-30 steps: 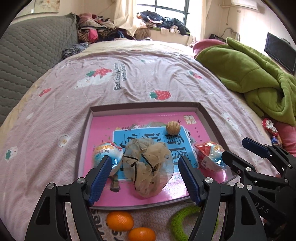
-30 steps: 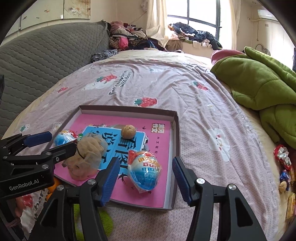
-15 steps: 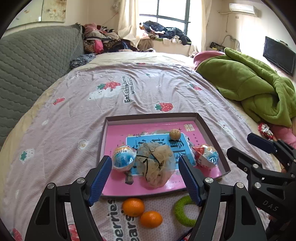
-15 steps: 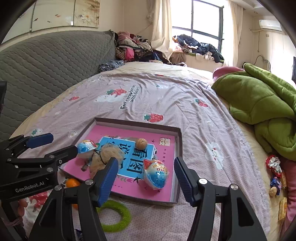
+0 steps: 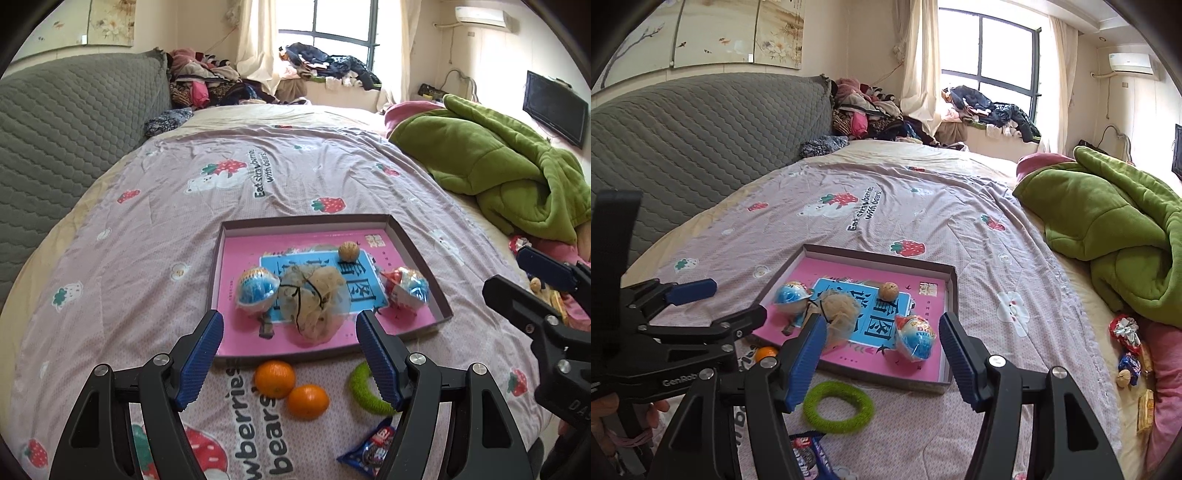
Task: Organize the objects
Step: 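Pull both open tools back from the tray toward the oranges and biscuit packet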
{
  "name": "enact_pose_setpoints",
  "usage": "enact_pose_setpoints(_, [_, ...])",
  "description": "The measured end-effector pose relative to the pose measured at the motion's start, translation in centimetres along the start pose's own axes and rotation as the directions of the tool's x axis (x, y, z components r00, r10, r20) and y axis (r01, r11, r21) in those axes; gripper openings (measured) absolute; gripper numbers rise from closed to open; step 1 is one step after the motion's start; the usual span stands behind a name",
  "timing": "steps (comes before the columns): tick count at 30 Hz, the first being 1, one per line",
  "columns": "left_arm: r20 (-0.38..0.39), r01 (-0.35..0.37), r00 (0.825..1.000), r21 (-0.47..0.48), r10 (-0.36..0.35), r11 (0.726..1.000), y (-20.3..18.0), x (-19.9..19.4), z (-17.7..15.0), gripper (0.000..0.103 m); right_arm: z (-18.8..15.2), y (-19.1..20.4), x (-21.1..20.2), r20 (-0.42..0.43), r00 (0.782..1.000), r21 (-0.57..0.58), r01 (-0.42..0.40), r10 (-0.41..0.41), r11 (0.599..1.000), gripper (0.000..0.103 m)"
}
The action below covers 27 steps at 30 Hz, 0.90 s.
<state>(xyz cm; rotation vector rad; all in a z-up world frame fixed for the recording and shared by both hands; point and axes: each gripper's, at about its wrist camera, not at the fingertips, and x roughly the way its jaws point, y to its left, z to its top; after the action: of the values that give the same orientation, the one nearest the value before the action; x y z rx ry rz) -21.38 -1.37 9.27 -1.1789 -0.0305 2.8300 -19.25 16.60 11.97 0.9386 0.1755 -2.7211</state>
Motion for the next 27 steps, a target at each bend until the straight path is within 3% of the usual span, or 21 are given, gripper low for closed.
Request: enact_pose_setpoints(27, [-0.03,0.0,1.0,0.023,0.0,1.0,-0.5,-2.8,-4.8,0.076,-6.1,2.1,-4.5,-0.003,0.999,-0.011,-0.052,0.052,0.999,0.067])
